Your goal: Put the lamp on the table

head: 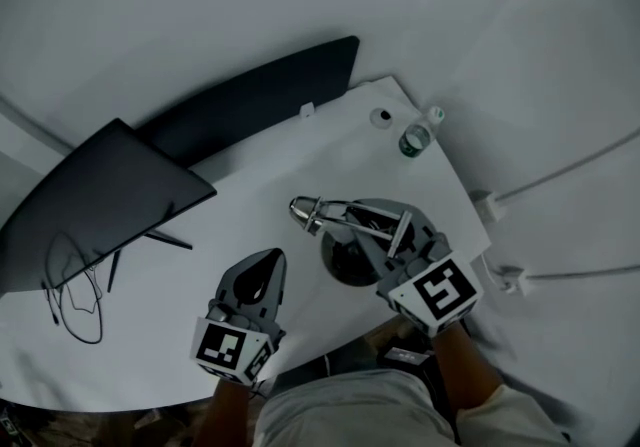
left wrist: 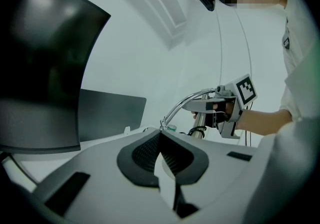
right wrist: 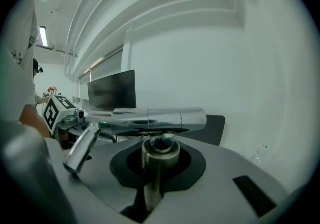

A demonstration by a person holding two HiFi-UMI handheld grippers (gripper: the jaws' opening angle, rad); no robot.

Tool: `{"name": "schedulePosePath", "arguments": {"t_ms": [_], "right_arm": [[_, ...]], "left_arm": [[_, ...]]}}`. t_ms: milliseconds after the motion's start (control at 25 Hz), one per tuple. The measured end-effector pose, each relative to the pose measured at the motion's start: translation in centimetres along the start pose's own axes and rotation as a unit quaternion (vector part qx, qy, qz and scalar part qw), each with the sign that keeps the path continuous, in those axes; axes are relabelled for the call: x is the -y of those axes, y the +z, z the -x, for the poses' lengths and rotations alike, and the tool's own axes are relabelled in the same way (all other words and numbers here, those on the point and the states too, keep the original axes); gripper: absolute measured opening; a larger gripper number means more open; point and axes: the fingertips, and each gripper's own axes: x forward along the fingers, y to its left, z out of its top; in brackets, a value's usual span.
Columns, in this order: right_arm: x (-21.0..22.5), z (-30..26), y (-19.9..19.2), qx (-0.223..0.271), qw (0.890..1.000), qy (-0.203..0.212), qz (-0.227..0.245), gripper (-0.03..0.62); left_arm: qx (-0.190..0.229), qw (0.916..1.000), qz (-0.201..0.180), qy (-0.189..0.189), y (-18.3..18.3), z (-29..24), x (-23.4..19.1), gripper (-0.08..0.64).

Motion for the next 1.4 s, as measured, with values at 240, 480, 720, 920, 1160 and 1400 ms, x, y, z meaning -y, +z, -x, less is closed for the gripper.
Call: {"name": "schedulePosePath", "arguments": {"t_ms": [240,480,720,920,1160,1400], "right_arm": [[0.7,-2.8,-0.6,0.006,1.000,0.019,0.010,0.043],[0.5,-6.5,-1.9,-0.005,0.999,0.045,0.012,0.043],[0.6,-8.5,-3.2,-0.004,0.998,0.057,0.014,0.043],[0.5,-9.4,-4.3,-0.004,0.998,0.067,0.019,0.043],[0.7,-10.1,-5.5,-0.002,0.997,0.070,0.025,0.043],[0.8,-10.8,-6.2,-0.005,0.997,0.070,0.031,0.043]], "left_arm": [[-0.006,0.9998,0.010,0.016,-0.3,-0.9,-1.6,0.002],[-0.012,0.9994,0.018,0.026,-0.9,-1.5,-3.9,0.002],[-0.017,0.9991,0.030,0.026,-1.9,-2.1,-4.5,0.002],[-0.013,0.9992,0.024,0.029,-2.6,-2.6,-4.7,0.002],[-0.015,0.9989,0.029,0.033,-3.3,-3.1,-4.9,0.002],[-0.015,0.9987,0.032,0.037,-3.6,-3.3,-5.4,0.002]]}}
